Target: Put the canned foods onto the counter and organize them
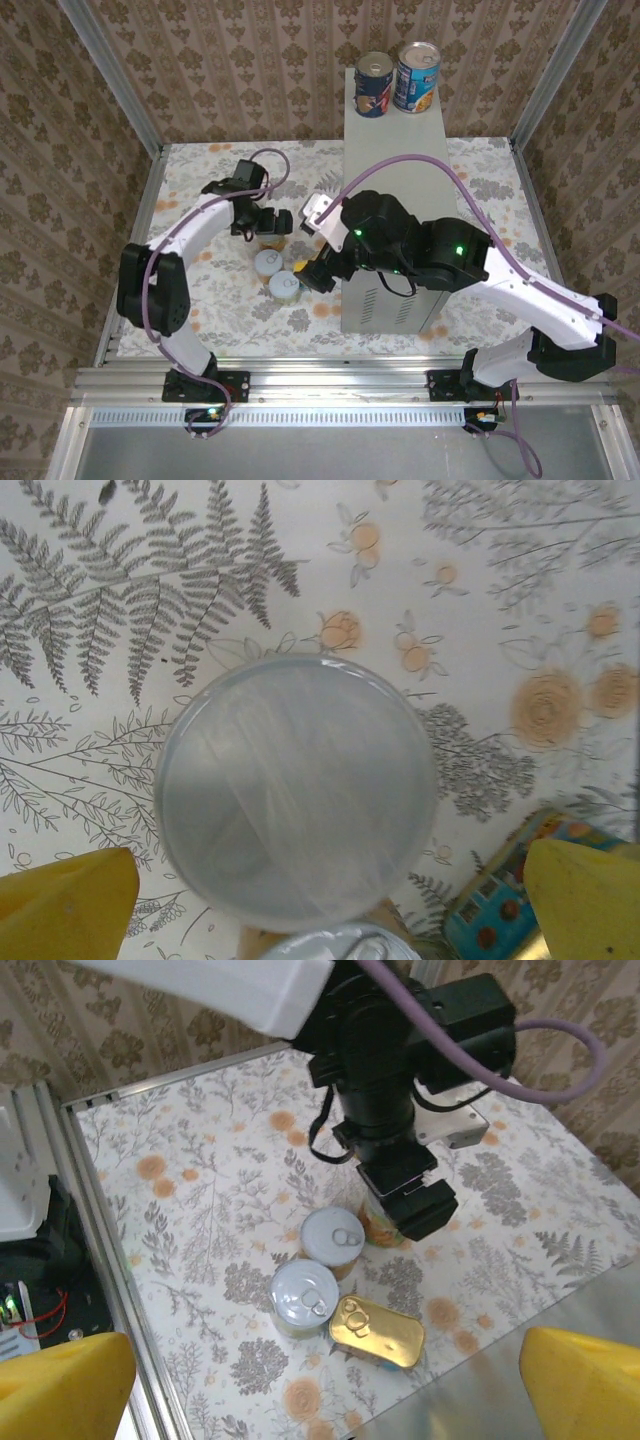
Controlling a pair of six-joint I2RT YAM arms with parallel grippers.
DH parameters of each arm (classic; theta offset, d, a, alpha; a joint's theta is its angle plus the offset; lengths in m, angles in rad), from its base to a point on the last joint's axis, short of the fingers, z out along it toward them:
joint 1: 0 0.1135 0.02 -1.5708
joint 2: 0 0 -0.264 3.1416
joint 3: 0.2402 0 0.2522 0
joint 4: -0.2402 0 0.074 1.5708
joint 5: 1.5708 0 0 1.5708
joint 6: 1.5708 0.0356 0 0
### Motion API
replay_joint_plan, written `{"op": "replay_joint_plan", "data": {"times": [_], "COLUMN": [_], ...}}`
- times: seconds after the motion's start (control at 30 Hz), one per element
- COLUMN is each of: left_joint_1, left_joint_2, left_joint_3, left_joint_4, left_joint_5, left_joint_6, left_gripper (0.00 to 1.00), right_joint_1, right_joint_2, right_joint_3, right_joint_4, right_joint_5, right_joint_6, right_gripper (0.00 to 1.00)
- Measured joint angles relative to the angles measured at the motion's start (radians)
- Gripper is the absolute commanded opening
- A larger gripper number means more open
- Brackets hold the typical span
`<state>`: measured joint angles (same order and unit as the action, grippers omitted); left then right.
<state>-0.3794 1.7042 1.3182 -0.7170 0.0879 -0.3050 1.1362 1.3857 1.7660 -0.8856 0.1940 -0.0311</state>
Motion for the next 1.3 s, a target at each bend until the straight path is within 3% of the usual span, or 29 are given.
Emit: {"op": "replay_joint_plan", "data": {"times": [0.63, 1.0, 1.3], "left_joint_1": [0.000, -0.006, -0.005], "left_joint_2": [0.103, 0.105, -0.063], "left_joint_3": [0.043, 0.071, 0.192], "left_joint_4": [0.024, -0.014, -0.126], "left_joint_5": [-0.035, -0.063, 0.011], "left_joint_6": [-0.018, -0.003, 0.102], "left_gripper": [0.82, 0.52, 0.47], "right_joint_1": [0.003, 0.003, -0.013], "right_joint_2": [-0.063, -0.124, -0.168], "right_joint_3": [-0.151, -0.244, -0.329], "right_joint_4": [0.095, 0.196, 0.354], "right_joint_5": [-0.016, 0.005, 0.095], "right_joint_6": [0.000, -0.001, -0.075], "right_gripper": [1.00, 1.00, 1.00]}}
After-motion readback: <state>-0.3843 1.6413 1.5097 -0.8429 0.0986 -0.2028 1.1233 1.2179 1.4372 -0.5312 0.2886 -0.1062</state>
